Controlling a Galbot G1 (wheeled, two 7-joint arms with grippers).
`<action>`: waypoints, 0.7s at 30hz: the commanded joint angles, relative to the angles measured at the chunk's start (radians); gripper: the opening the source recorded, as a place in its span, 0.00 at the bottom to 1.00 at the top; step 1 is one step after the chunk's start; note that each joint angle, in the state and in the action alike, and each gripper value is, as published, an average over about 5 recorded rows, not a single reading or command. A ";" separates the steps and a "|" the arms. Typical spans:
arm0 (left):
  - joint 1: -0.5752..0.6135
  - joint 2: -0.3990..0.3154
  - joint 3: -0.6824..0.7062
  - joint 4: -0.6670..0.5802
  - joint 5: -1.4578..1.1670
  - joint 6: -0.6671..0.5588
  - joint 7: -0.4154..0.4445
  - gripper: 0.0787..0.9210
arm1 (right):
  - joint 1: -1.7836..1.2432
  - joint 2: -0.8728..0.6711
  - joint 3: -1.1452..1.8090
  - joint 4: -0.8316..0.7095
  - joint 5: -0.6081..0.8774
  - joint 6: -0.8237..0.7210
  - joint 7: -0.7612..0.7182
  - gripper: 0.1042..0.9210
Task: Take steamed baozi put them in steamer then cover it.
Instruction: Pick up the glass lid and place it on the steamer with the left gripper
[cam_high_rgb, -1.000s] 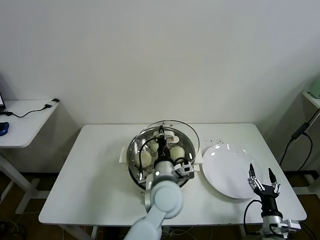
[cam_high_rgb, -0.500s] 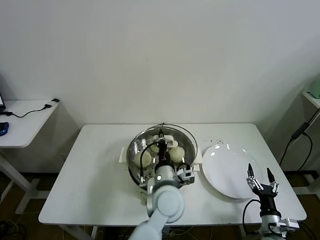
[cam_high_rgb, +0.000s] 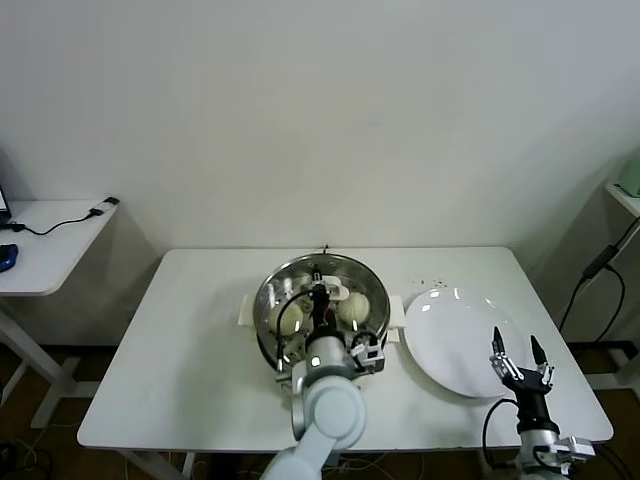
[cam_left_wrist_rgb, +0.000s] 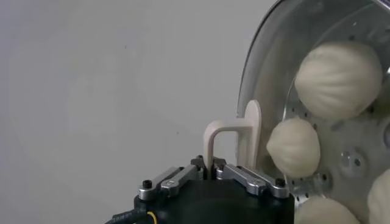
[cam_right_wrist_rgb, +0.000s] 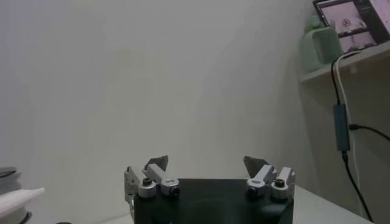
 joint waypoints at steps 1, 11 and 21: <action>0.001 -0.049 0.001 0.008 0.011 0.049 -0.004 0.08 | -0.001 0.002 -0.002 -0.002 -0.001 0.003 0.000 0.88; -0.005 -0.049 0.000 0.024 -0.009 0.049 -0.034 0.08 | -0.003 0.002 -0.004 -0.006 -0.001 0.008 0.000 0.88; 0.007 -0.049 0.002 0.033 -0.047 0.049 -0.087 0.08 | -0.001 0.004 -0.008 -0.011 -0.004 0.013 0.000 0.88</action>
